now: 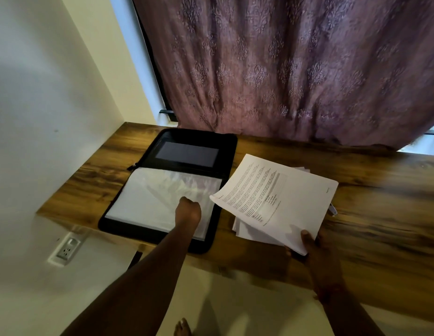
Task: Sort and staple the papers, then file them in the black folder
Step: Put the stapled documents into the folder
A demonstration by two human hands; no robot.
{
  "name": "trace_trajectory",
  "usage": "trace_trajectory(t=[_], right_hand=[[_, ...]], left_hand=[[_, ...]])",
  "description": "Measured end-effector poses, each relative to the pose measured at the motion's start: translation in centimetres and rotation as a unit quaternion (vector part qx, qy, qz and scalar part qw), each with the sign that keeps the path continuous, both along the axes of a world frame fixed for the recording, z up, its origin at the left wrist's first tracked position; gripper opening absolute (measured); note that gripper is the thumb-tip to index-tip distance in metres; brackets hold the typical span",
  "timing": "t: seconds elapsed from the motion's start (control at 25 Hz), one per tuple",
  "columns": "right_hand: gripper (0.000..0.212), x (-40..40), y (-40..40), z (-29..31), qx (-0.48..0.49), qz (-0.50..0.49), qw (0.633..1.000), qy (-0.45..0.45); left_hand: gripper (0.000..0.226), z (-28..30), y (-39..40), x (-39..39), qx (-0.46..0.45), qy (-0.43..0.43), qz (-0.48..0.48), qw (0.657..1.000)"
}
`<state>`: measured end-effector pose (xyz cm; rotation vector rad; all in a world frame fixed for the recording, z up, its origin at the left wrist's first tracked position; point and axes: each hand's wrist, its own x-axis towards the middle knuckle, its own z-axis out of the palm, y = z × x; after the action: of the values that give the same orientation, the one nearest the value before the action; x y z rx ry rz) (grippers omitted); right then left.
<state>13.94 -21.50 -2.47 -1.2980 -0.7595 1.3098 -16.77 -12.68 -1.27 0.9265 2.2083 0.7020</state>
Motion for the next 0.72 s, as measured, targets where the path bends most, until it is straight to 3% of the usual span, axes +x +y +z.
trace_trajectory(t=[0.24,0.4,0.44,0.56,0.72], right_hand=[[0.039,-1.4,-1.5,-0.1,0.002,0.021,0.999,-0.032],[0.066,-2.3,-2.5,0.3,-0.056,0.097,0.994,-0.003],[0.065,-2.5,-2.7,0.5,-0.072,0.113,0.991,0.002],[0.035,-3.3,-2.4,1.0,-0.097,0.113,0.988,0.033],[0.028,-4.6,-0.9,2.2,-0.073,0.083,0.994,-0.014]], left_hand=[[0.017,-0.5,-1.1,0.3,0.0,0.174,-0.156,0.972],[0.012,0.2,-1.0,-1.0,0.008,0.169,-0.165,0.972],[0.011,0.3,-1.0,-1.3,0.012,0.168,-0.175,0.97],[0.011,0.4,-1.1,-2.4,-0.013,0.135,-0.236,0.962],[0.026,0.6,-1.8,-3.7,-0.059,0.103,-0.271,0.955]])
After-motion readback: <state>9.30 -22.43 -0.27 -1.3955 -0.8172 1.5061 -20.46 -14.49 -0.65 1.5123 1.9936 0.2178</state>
